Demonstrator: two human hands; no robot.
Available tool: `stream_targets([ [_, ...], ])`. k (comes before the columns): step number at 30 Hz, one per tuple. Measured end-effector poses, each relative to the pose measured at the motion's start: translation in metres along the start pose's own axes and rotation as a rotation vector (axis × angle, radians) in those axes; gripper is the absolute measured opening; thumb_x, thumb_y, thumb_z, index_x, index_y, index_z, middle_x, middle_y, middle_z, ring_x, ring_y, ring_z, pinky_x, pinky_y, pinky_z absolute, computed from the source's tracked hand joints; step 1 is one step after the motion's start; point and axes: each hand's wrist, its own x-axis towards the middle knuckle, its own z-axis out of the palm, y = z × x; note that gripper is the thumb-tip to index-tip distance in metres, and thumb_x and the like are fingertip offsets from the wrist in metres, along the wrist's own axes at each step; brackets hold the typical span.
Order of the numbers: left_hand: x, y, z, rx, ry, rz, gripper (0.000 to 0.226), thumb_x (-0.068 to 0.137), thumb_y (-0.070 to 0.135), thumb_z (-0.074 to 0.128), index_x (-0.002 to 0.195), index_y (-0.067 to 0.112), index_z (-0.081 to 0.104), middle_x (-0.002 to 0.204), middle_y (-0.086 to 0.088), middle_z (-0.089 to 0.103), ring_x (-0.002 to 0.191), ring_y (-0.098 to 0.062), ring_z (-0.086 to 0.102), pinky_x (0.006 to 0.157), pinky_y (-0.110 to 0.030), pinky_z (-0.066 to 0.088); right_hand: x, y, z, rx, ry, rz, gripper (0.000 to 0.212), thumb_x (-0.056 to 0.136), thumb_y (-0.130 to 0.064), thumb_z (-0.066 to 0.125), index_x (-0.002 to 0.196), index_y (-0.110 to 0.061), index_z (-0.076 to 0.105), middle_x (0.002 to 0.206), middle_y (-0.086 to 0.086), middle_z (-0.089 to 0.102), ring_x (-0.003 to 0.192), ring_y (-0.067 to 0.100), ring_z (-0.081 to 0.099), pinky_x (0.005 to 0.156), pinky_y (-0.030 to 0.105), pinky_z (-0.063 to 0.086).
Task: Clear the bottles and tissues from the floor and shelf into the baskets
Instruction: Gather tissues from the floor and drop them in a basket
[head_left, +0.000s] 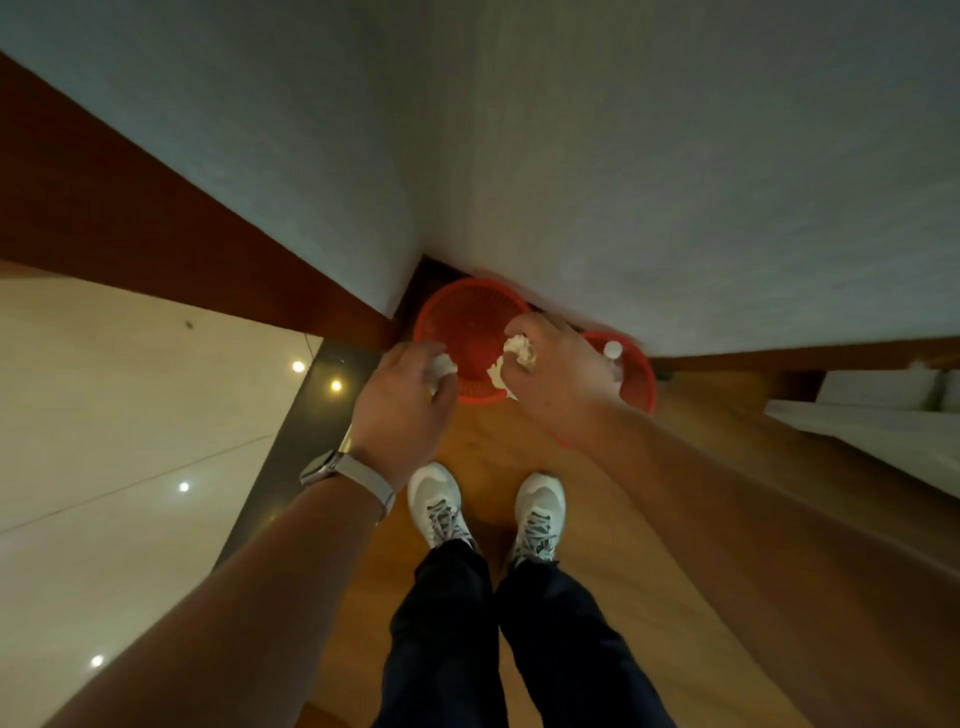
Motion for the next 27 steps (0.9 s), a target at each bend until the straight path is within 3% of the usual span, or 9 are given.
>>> stream_targets([
  [5, 0.025, -0.068, 0.067, 0.005, 0.005, -0.015, 0.031, 0.090, 0.020, 0.065, 0.121, 0.017, 0.062, 0.118, -0.003, 0.063, 0.101, -0.017, 0.061, 0.077, -0.029, 0.050, 0.037, 0.053, 0.068, 0.073, -0.036, -0.029, 0.026, 0.086, -0.037, 0.053, 0.113, -0.035, 0.050, 0.111, -0.013, 0.053, 0.085, 0.009, 0.056, 0.061, 0.026, 0.049],
  [8, 0.038, -0.100, 0.101, 0.025, -0.021, -0.010, 0.034, 0.090, 0.019, 0.065, 0.124, 0.017, 0.061, 0.120, -0.003, 0.062, 0.103, -0.019, 0.061, 0.078, -0.029, 0.049, 0.059, 0.078, 0.104, 0.061, -0.043, -0.041, 0.030, 0.089, -0.033, 0.055, 0.119, -0.030, 0.052, 0.116, -0.010, 0.053, 0.093, 0.011, 0.055, 0.064, 0.021, 0.046],
  [12, 0.051, -0.128, 0.131, 0.039, -0.093, -0.031, 0.052, 0.090, 0.024, 0.067, 0.138, 0.018, 0.048, 0.140, -0.004, 0.049, 0.123, -0.022, 0.051, 0.091, -0.032, 0.045, 0.084, 0.103, 0.137, 0.009, -0.124, -0.057, 0.052, 0.090, -0.039, 0.056, 0.138, -0.027, 0.042, 0.140, -0.005, 0.044, 0.123, 0.017, 0.044, 0.090, 0.026, 0.039],
  [14, 0.052, -0.133, 0.135, 0.065, -0.133, -0.053, 0.058, 0.091, 0.029, 0.065, 0.143, 0.021, 0.042, 0.150, -0.003, 0.039, 0.133, -0.024, 0.043, 0.098, -0.037, 0.044, 0.091, 0.111, 0.143, -0.054, -0.151, -0.063, 0.059, 0.090, -0.042, 0.057, 0.143, -0.025, 0.037, 0.148, -0.002, 0.037, 0.132, 0.019, 0.035, 0.096, 0.028, 0.030],
  [21, 0.033, -0.101, 0.090, 0.288, -0.232, 0.022, 0.062, 0.091, 0.032, 0.063, 0.146, 0.018, 0.039, 0.154, -0.006, 0.035, 0.141, -0.027, 0.031, 0.109, -0.050, 0.035, 0.053, 0.096, 0.100, -0.259, -0.143, -0.123, 0.059, 0.090, -0.055, 0.037, 0.140, -0.024, 0.041, 0.143, -0.001, 0.043, 0.131, 0.022, 0.036, 0.100, 0.041, 0.036],
  [27, 0.013, -0.025, 0.024, 0.395, -0.168, 0.192, 0.053, 0.093, 0.033, 0.060, 0.141, 0.014, 0.049, 0.146, -0.011, 0.046, 0.135, -0.032, 0.041, 0.104, -0.050, 0.040, 0.002, 0.043, 0.018, -0.418, -0.113, -0.169, 0.056, 0.093, -0.057, 0.033, 0.138, -0.024, 0.042, 0.142, 0.000, 0.044, 0.129, 0.024, 0.038, 0.097, 0.045, 0.038],
])
